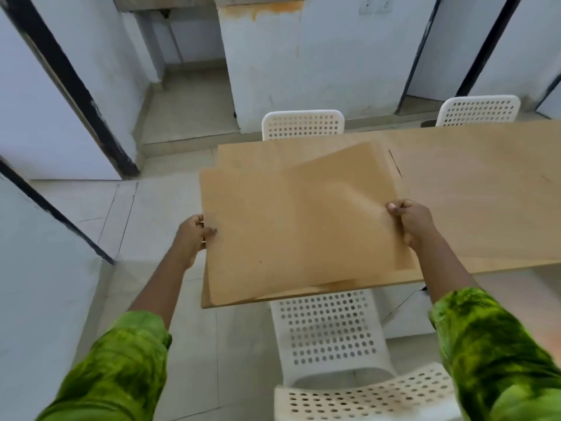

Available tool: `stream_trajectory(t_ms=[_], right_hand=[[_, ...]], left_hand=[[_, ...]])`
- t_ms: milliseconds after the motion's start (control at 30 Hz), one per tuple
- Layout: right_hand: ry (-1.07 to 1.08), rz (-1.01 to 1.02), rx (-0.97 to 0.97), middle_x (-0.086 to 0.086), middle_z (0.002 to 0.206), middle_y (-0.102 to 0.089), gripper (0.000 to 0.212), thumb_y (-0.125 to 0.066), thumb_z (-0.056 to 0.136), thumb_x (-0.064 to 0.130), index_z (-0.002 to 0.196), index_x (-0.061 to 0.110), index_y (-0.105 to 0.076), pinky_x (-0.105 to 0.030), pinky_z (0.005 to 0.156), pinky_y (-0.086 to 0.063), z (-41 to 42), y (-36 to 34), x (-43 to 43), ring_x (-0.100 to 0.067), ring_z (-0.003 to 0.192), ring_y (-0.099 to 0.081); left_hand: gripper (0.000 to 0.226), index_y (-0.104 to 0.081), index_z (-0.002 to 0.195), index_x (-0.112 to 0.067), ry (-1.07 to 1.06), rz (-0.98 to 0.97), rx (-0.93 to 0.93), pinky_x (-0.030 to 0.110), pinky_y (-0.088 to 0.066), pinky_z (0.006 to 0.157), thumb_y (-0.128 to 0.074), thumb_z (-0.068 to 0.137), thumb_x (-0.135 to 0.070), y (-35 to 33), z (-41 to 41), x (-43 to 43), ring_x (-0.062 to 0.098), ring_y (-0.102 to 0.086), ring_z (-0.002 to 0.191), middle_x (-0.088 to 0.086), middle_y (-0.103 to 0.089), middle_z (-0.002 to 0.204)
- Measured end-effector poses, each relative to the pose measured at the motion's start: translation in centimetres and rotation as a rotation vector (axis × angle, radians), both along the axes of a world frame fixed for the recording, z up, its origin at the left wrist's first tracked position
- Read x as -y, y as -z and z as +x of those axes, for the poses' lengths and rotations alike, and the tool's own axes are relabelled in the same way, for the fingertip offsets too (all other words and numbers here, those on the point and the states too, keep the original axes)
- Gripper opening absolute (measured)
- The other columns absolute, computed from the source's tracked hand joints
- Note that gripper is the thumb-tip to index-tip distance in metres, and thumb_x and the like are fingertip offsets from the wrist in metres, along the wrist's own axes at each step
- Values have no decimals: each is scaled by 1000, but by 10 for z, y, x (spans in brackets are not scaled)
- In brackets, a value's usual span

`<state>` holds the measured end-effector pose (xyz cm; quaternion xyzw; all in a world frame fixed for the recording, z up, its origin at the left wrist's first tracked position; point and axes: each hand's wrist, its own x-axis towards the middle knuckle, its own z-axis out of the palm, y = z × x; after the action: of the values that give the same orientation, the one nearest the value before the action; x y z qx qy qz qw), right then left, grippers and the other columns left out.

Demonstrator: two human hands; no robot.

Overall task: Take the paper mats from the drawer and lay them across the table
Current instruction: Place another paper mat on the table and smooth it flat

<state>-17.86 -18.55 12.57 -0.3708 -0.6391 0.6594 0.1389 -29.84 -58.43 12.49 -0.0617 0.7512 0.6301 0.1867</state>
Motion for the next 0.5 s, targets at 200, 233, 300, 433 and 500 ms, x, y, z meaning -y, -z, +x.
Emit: stream_trajectory(t_ms=[200, 233, 300, 433, 500], right_hand=[[60, 173, 149, -7, 91, -55, 23, -54, 89, 6, 68, 14, -57, -29, 72, -39, -17, 30, 6, -20, 83, -48], [67, 217, 174, -7, 94, -54, 20, -53, 90, 6, 72, 12, -59, -30, 73, -38, -20, 34, 5, -20, 86, -47], [76, 274, 214, -8, 96, -54, 14, -51, 91, 6, 81, 8, -61, -30, 72, -37, -23, 43, 0, -21, 85, -47], [67, 375, 288, -16, 106, -59, 20, -50, 90, 7, 103, -1, -63, -30, 73, -38, -29, 57, -10, -22, 87, -49], [70, 405, 326, -16, 118, -60, 23, -50, 90, 9, 108, 1, -62, -32, 79, -41, -32, 60, -13, -27, 97, -53]], left_hand=[[45, -51, 126, -3, -102, -60, 7, 40, -50, 88, -46, 84, 13, 36, -7, -3, 25, -55, 98, 17, -59, 117], [46, -51, 127, -4, -94, -97, 0, 36, -49, 84, -47, 84, 12, 40, -7, -6, 24, -55, 98, 16, -59, 118], [47, -50, 130, -6, -66, -192, -21, 30, -47, 77, -49, 85, 9, 46, -6, -12, 22, -55, 95, 11, -60, 118], [52, -45, 135, -8, -7, -355, -59, 27, -47, 74, -49, 84, 2, 58, -8, -22, 25, -57, 96, 8, -54, 120], [54, -38, 139, -7, -14, -456, -55, 32, -43, 86, -50, 86, -3, 63, -9, -29, 32, -51, 113, 14, -40, 133]])
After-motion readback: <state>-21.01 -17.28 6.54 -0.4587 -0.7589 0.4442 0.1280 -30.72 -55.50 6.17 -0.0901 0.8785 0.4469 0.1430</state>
